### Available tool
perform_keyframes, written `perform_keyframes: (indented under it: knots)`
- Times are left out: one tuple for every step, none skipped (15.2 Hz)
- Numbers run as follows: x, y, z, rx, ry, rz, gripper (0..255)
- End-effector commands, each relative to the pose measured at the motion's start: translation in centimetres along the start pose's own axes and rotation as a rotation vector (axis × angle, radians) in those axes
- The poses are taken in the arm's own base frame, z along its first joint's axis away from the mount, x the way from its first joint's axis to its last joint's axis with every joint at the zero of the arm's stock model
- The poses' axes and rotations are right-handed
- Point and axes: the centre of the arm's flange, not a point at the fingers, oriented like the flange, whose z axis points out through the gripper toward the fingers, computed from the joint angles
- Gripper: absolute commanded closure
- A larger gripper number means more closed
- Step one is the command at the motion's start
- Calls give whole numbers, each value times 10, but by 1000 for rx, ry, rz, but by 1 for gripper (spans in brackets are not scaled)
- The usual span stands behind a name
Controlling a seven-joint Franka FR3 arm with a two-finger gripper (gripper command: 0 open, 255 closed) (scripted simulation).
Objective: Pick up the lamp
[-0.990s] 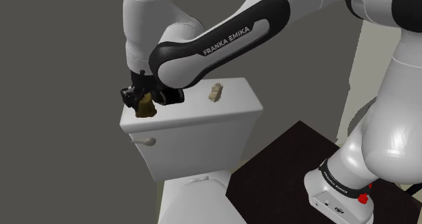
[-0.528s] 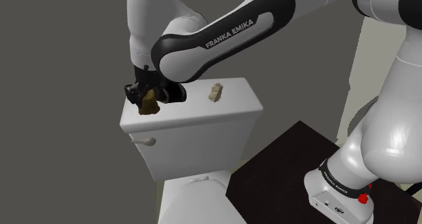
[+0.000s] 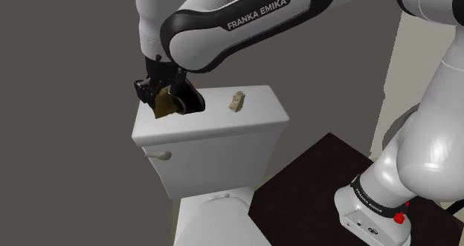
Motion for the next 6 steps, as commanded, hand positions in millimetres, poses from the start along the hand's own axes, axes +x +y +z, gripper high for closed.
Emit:
perform_keyframes:
  knots:
    - [3, 0, -11, 0, 0, 0, 255]
    - [4, -1, -16, 0, 0, 0, 255]
    - [6, -1, -21, 0, 0, 0, 255]
    - [7, -1, -26, 0, 0, 0, 255]
    - [7, -1, -27, 0, 0, 0, 255]
    - [7, -1, -27, 0, 0, 0, 255]
